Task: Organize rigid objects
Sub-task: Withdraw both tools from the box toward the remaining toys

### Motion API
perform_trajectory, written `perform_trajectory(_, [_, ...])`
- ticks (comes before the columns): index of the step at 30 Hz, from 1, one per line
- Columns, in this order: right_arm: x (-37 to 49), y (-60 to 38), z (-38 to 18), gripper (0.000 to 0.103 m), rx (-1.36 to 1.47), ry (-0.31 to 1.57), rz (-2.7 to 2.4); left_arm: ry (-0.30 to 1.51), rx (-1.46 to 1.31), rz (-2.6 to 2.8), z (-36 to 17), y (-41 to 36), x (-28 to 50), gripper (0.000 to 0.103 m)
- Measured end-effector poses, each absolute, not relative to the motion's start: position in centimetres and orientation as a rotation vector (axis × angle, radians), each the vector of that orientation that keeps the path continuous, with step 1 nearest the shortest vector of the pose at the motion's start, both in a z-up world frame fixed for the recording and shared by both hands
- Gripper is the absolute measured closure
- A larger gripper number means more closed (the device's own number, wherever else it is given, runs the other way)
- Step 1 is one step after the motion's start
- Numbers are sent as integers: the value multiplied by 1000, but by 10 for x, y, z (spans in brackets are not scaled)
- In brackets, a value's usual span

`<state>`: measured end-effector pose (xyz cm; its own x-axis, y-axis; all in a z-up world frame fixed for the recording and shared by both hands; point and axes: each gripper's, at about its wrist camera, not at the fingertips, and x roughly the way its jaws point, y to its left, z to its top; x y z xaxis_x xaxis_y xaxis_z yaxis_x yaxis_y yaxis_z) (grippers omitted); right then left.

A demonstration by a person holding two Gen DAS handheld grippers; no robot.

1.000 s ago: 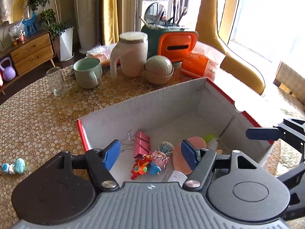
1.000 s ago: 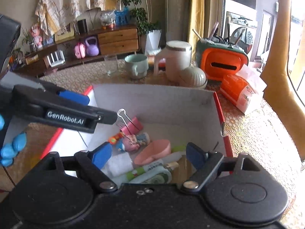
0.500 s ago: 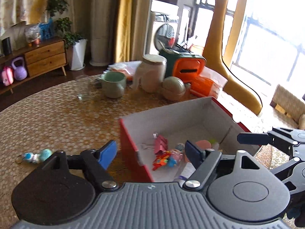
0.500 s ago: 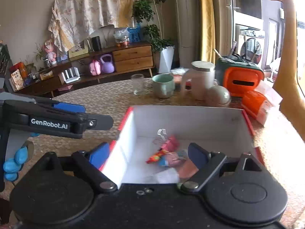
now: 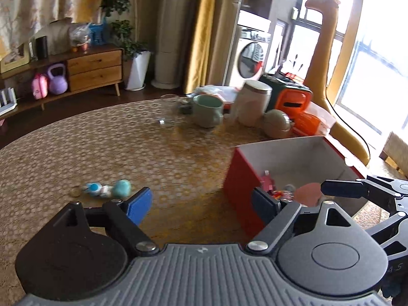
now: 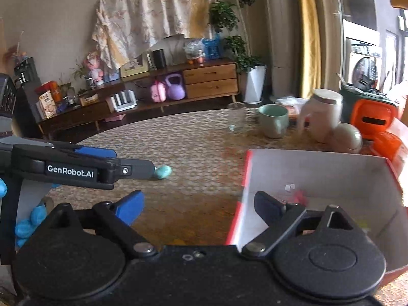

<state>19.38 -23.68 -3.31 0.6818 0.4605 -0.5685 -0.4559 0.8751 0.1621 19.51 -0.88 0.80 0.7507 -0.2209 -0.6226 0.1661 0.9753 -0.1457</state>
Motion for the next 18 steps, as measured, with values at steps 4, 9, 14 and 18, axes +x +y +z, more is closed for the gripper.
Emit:
perform_trajectory(4, [197, -211, -35, 10, -22, 648, 554, 692, -100, -173, 4, 19, 193, 18])
perform_trajectory(9, [203, -177, -39, 10, -62, 661, 599, 681, -123, -114, -4, 55, 194, 3])
perform_trajectory(14, [209, -148, -49, 10, -111, 684, 634, 679, -144, -54, -16, 86, 200, 2])
perform_trajectory(18, [218, -127, -56, 10, -159, 692, 643, 679, -171, -5, -29, 108, 210, 0])
